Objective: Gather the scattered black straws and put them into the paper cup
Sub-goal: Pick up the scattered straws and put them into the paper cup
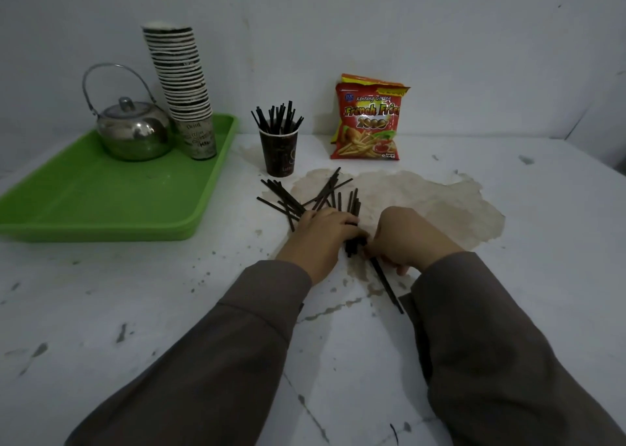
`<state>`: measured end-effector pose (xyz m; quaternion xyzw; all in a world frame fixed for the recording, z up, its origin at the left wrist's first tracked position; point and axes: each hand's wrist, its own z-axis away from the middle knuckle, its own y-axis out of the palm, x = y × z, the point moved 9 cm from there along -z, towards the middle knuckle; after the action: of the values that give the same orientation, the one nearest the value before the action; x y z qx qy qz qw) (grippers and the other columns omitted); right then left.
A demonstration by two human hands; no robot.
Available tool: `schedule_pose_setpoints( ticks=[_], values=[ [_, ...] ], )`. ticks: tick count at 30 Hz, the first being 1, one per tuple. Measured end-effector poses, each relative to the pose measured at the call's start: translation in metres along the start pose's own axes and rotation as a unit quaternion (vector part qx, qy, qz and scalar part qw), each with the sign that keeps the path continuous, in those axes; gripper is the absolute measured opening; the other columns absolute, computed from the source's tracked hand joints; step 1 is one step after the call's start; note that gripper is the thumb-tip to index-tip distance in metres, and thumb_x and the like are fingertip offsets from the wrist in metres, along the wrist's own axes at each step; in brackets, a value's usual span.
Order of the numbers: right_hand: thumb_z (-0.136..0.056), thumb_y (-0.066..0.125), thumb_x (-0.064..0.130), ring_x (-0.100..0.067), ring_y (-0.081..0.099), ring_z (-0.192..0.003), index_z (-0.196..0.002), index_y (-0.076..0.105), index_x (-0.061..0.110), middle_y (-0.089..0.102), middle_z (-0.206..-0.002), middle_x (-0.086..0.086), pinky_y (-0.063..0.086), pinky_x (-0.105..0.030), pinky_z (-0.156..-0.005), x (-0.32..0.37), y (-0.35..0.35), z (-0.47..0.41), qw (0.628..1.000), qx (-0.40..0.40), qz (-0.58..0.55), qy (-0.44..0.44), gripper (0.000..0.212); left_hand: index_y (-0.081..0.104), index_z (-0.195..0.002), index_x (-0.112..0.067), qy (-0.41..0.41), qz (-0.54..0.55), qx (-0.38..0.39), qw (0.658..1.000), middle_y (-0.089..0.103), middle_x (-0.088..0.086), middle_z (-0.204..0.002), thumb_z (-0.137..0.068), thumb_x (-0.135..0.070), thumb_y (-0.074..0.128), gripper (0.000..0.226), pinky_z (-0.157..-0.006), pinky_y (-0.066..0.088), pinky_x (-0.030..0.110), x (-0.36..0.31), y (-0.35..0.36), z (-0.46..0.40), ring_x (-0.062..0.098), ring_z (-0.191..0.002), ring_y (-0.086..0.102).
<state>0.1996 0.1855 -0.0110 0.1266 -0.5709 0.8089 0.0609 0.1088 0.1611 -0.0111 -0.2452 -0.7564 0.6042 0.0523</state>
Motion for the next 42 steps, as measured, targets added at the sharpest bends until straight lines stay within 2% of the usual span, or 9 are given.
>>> schedule_pose_setpoints(
  ticks=[4,11,17,20,23,31,34,38,42],
  values=[
    [-0.082,0.066,0.021,-0.024,0.061,-0.051,-0.057,0.052,0.006,0.057,-0.054,-0.009,0.057,-0.032,-0.058,-0.001,-0.001,-0.002,1.0,-0.016,-0.009,-0.005,0.033,0.052,-0.128,-0.02,0.014,0.019,-0.018,1.0,0.051,0.004,-0.133,-0.082,0.013,0.043,0.058,-0.103,0.032,0.033,-0.001,-0.001,-0.003,0.022,-0.125,0.04],
    [-0.08,0.064,0.031,-0.016,0.047,-0.045,-0.054,0.043,0.011,0.048,-0.053,-0.004,0.038,-0.026,-0.04,0.0,-0.004,-0.005,0.996,-0.08,0.002,-0.037,0.039,0.058,-0.121,-0.013,-0.014,0.084,-0.02,0.996,0.055,0.009,-0.119,-0.088,-0.003,0.052,0.035,-0.094,0.043,0.03,0.004,0.0,-0.006,0.019,-0.109,0.05],
    [-0.078,0.067,0.031,-0.016,0.045,-0.042,-0.051,0.046,0.009,0.047,-0.049,-0.005,0.036,-0.024,-0.043,-0.009,-0.017,-0.004,0.996,-0.075,-0.049,-0.016,0.041,0.058,-0.12,-0.015,-0.009,0.075,-0.021,0.997,0.053,0.008,-0.124,-0.087,-0.004,0.051,0.035,-0.096,0.04,0.03,0.003,-0.004,-0.004,0.022,-0.116,0.045],
    [-0.08,0.067,0.03,-0.015,0.052,-0.04,-0.061,0.061,0.004,0.06,-0.052,-0.007,0.041,-0.022,-0.039,-0.012,-0.014,0.0,0.997,-0.04,-0.07,-0.001,0.032,0.06,-0.114,-0.013,-0.026,0.084,-0.013,0.996,0.053,0.008,-0.12,-0.088,-0.015,0.054,0.027,-0.089,0.037,0.027,0.002,-0.004,-0.004,0.022,-0.116,0.043],
    [-0.08,0.067,0.029,-0.016,0.054,-0.043,-0.062,0.062,0.004,0.061,-0.053,-0.007,0.042,-0.023,-0.039,-0.009,-0.011,0.002,0.997,-0.027,-0.068,0.003,0.031,0.063,-0.106,-0.012,-0.036,0.077,0.004,0.996,0.053,0.006,-0.113,-0.085,-0.028,0.051,0.029,-0.087,0.043,0.033,0.005,-0.005,-0.006,0.021,-0.107,0.048],
    [-0.082,0.067,0.022,-0.011,0.049,-0.034,-0.075,0.067,-0.001,0.06,-0.053,-0.007,0.038,-0.017,-0.035,-0.008,-0.014,0.01,0.993,-0.012,-0.115,0.005,0.024,0.063,-0.088,-0.017,0.077,-0.049,-0.057,0.994,0.063,0.001,-0.104,-0.079,-0.005,0.056,0.017,-0.082,0.038,0.033,-0.015,-0.02,-0.008,0.021,-0.103,0.052],
    [-0.083,0.067,0.019,-0.011,0.05,-0.036,-0.08,0.067,-0.004,0.059,-0.056,-0.008,0.039,-0.018,-0.036,-0.009,-0.016,0.012,0.991,-0.001,-0.135,0.007,0.023,0.058,-0.083,-0.021,0.078,-0.035,-0.06,0.995,0.061,-0.004,-0.101,-0.078,-0.007,0.057,0.014,-0.082,0.03,0.03,-0.014,-0.019,-0.006,0.018,-0.104,0.051],
    [-0.082,0.068,0.017,-0.016,0.054,-0.043,-0.075,0.068,-0.004,0.062,-0.058,-0.01,0.044,-0.022,-0.039,-0.016,-0.021,0.012,0.985,-0.002,-0.173,0.006,0.022,0.065,-0.088,-0.019,0.076,-0.009,-0.098,0.992,0.062,0.0,-0.119,-0.08,-0.01,0.062,0.013,-0.096,0.029,0.035,-0.014,-0.029,-0.004,0.02,-0.117,0.049],
    [-0.08,0.071,0.022,-0.011,0.058,-0.048,-0.067,0.069,0.008,0.068,-0.063,-0.005,0.041,-0.02,-0.039,-0.021,-0.027,0.011,0.984,-0.016,-0.175,-0.015,0.019,0.068,-0.087,-0.018,0.034,0.075,-0.167,0.983,0.07,0.0,-0.101,-0.08,-0.009,0.061,0.013,-0.094,0.033,0.036,-0.006,-0.049,0.001,0.02,-0.106,0.057]
  ],
)
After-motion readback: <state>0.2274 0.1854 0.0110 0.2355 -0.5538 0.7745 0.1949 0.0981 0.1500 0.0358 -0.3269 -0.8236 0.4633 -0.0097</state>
